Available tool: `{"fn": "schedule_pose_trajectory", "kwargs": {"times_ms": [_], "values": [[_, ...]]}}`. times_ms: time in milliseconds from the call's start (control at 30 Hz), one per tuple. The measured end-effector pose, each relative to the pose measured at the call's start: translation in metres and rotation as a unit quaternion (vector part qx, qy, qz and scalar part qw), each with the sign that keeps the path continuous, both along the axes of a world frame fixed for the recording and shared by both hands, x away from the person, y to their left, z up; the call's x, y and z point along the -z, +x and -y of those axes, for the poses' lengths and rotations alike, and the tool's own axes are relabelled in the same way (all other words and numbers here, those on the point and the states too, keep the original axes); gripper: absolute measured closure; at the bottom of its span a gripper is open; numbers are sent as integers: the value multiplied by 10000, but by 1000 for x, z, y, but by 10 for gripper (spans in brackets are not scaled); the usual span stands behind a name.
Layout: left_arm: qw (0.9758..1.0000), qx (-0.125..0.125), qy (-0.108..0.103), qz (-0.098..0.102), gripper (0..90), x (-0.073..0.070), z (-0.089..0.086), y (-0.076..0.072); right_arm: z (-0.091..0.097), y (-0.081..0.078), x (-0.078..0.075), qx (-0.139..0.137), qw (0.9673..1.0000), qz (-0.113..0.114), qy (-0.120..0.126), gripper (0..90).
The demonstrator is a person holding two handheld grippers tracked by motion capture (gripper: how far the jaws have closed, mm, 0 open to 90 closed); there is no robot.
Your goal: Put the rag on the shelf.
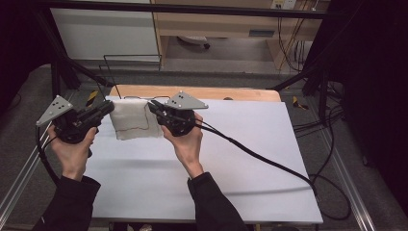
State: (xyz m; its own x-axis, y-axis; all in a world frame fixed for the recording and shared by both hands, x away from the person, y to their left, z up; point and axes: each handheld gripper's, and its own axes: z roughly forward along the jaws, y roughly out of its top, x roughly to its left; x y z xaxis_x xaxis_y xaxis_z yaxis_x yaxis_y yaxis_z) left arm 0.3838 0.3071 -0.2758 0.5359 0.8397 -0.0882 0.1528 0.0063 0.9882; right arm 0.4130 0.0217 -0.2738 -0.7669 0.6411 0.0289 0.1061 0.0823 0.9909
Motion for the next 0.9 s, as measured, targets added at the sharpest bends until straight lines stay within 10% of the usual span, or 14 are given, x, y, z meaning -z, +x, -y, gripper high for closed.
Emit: {"fn": "schedule_pose_trajectory", "kwargs": {"times_ms": [900], "values": [[9989, -152, -284, 333, 842, -26, -6, 19, -11, 19, -30, 169, 9989, 429, 87, 842]]}}
